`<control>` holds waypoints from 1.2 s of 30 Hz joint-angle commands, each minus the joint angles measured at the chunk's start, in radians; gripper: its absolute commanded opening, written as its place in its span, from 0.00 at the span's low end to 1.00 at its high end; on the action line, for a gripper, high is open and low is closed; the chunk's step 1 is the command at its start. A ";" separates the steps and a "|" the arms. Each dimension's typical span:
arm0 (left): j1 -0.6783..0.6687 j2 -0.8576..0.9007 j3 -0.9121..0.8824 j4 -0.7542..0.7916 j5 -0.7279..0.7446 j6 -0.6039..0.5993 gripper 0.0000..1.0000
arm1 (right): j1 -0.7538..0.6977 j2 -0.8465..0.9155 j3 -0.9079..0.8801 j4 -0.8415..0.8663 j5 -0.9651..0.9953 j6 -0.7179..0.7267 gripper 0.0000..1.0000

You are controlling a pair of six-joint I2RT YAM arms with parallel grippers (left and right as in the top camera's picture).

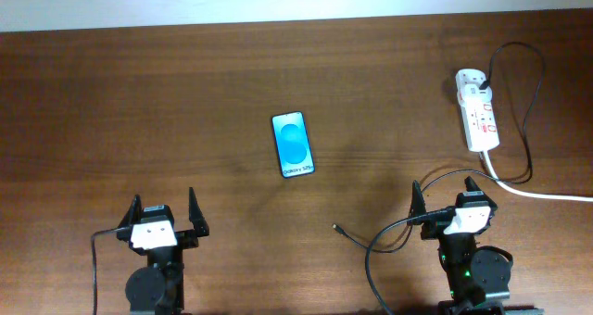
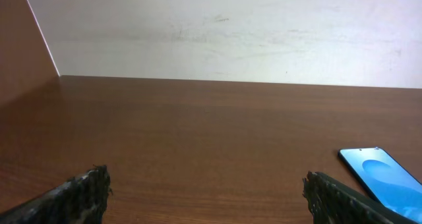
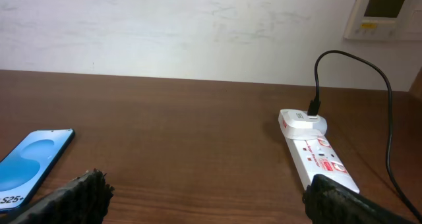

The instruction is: Plug charger to phone and switch on socket

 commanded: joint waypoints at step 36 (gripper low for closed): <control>0.007 -0.005 0.084 0.672 0.428 0.019 0.99 | 0.006 -0.007 -0.005 -0.006 0.013 0.006 0.98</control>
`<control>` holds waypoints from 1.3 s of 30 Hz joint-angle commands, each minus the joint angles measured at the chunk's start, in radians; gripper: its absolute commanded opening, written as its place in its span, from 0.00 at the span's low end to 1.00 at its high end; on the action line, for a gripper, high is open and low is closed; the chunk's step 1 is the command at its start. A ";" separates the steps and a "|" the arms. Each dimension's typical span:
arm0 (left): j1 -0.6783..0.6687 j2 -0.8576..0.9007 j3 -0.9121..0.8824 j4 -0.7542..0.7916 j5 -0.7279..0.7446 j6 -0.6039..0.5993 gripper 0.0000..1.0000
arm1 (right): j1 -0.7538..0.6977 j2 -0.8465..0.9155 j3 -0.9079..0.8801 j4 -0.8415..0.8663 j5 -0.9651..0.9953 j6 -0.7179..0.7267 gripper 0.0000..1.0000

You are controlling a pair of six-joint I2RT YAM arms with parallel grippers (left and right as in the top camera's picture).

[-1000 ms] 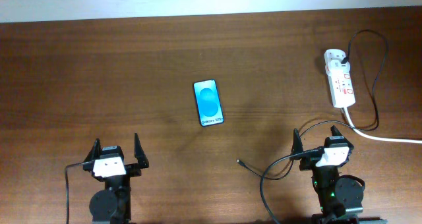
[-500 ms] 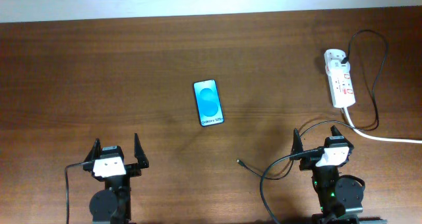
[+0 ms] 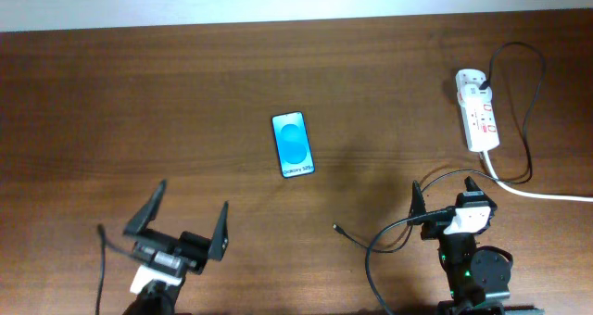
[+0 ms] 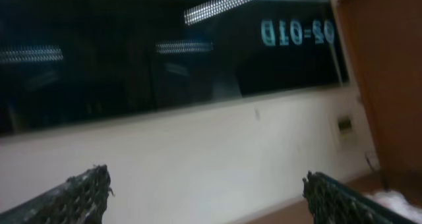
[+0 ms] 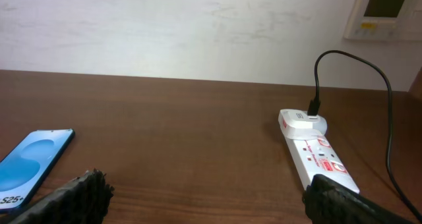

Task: Plug charger to phone and switch on socket
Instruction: 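Move the left gripper over the Galaxy S25 phone and lower it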

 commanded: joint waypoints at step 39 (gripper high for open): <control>-0.413 2.214 1.975 -1.716 -0.343 -0.575 0.99 | 0.006 -0.007 -0.005 -0.006 0.012 0.006 0.98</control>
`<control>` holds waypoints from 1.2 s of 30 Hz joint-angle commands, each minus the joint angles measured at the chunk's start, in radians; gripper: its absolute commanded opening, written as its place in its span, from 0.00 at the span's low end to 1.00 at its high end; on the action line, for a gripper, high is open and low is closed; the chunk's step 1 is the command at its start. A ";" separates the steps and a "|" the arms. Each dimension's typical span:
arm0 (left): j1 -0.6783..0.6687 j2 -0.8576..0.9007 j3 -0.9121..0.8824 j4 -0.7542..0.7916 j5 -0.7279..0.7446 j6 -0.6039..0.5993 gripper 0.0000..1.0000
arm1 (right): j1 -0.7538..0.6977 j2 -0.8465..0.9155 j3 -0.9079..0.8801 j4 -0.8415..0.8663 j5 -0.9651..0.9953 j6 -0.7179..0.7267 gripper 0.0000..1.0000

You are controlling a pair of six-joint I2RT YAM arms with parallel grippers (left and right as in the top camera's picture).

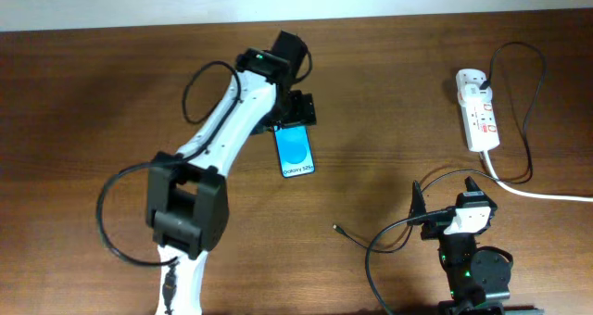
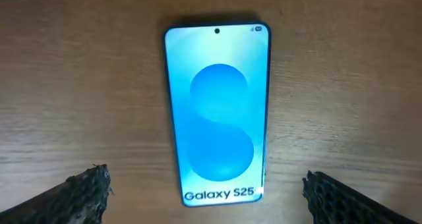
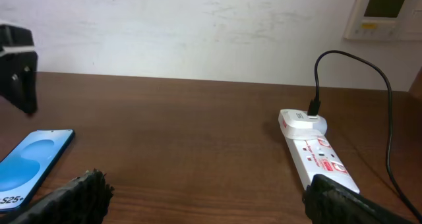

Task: Plug charger to phone and switch on socket
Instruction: 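Move the left gripper over the Galaxy S25 phone and lower it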

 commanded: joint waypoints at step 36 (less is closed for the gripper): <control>-0.042 0.155 -0.088 0.156 -0.025 -0.095 0.99 | 0.006 -0.006 -0.005 -0.006 0.012 0.007 0.98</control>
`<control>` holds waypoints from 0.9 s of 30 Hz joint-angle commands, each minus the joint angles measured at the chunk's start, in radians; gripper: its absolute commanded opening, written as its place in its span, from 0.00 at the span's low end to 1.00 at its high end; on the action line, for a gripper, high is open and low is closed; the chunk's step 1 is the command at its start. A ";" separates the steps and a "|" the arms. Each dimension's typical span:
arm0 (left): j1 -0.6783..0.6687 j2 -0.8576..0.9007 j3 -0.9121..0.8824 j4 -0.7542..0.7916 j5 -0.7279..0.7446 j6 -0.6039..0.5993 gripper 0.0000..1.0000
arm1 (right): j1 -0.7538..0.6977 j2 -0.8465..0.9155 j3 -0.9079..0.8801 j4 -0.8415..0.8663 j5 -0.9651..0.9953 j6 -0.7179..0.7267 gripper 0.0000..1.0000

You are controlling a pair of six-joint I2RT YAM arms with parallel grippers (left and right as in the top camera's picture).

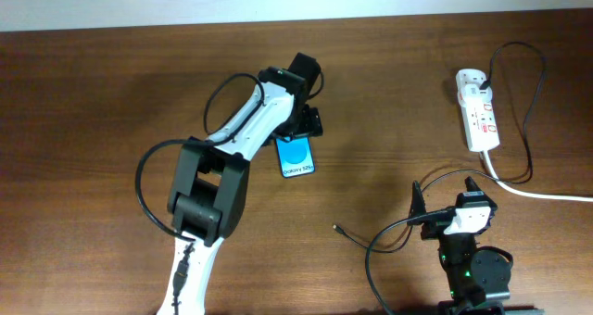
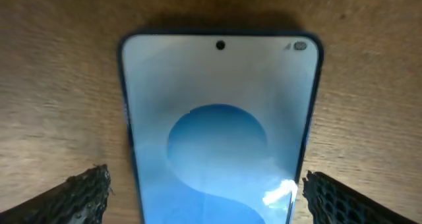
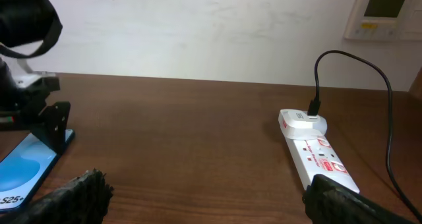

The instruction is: Plug charger to phone and switch on socket

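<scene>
The phone [image 1: 296, 157] lies face up mid-table, its blue screen lit, and it fills the left wrist view [image 2: 217, 132]. My left gripper [image 1: 301, 125] hangs low over the phone's top end, open, with one finger [image 2: 82, 196] on each side of it and neither closed on it. The black charger cable's free plug [image 1: 336, 228] lies on the table left of my right arm. My right gripper [image 3: 204, 201] rests open at the near edge with nothing in it. The white power strip [image 1: 476, 109] lies at the far right, also seen in the right wrist view [image 3: 316, 151].
A black cable [image 1: 530, 93] runs from a plug at the strip's far end and loops round its right side. The strip's white lead [image 1: 547, 194] runs off to the right. A loop of black cable [image 1: 394, 245] lies by the right arm's base.
My left gripper has come lower over the phone, whose top half now fills the wrist view. The arm has shifted a little to the right. Phone, cable and right arm are unmoved.
Both arms first rested open at the near edge. Then the left arm had lifted, its camera facing the wall. After that it was stretched out with the open gripper above the phone, and now sits lower, straddling the phone's top end. The right arm stayed still.
</scene>
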 commanded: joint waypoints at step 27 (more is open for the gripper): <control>-0.011 0.083 -0.031 -0.018 0.037 -0.002 0.85 | 0.006 -0.007 -0.005 -0.006 0.012 0.007 0.98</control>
